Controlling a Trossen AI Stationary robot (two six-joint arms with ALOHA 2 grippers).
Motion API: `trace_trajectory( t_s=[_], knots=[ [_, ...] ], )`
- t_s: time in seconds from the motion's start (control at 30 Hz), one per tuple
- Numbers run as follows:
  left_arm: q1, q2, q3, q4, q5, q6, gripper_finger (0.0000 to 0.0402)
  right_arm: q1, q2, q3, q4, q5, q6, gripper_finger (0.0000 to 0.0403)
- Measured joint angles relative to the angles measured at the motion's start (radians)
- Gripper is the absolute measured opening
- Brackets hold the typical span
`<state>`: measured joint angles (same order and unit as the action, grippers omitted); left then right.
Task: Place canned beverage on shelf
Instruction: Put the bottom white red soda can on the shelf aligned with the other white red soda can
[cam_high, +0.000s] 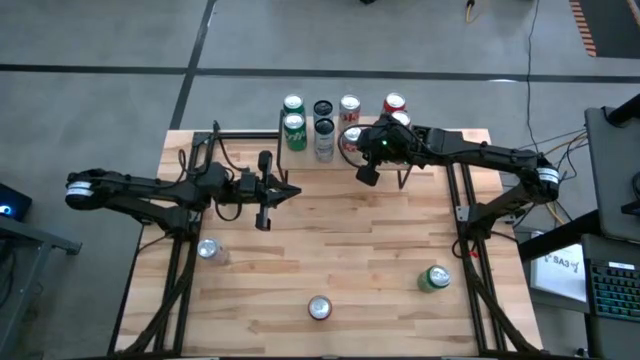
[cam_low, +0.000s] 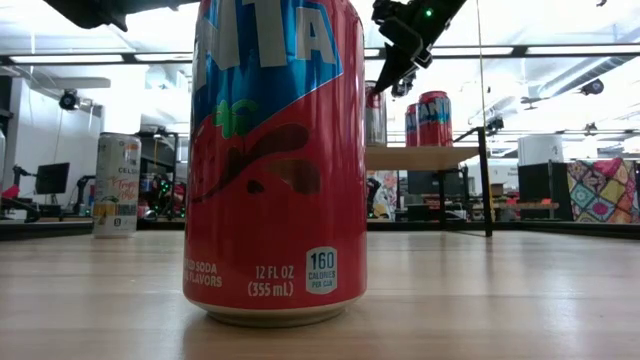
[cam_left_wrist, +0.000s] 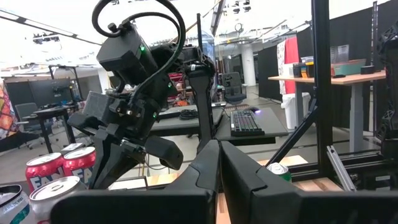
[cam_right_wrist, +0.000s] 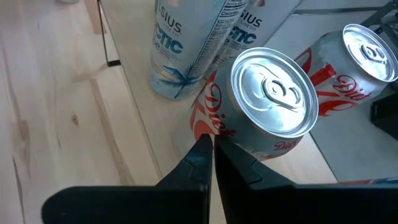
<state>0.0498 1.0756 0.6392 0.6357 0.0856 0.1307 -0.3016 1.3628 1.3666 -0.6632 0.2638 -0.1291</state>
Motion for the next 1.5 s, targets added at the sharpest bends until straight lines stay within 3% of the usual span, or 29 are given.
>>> trace_trajectory(
  t_s=[1.5],
  knots=[
    [0.000,0.000,0.000,0.000,0.000,0.000,0.0000,0.000,0.000,-0.036,0.113,-0.001,-0.009,0.0009]
  ],
)
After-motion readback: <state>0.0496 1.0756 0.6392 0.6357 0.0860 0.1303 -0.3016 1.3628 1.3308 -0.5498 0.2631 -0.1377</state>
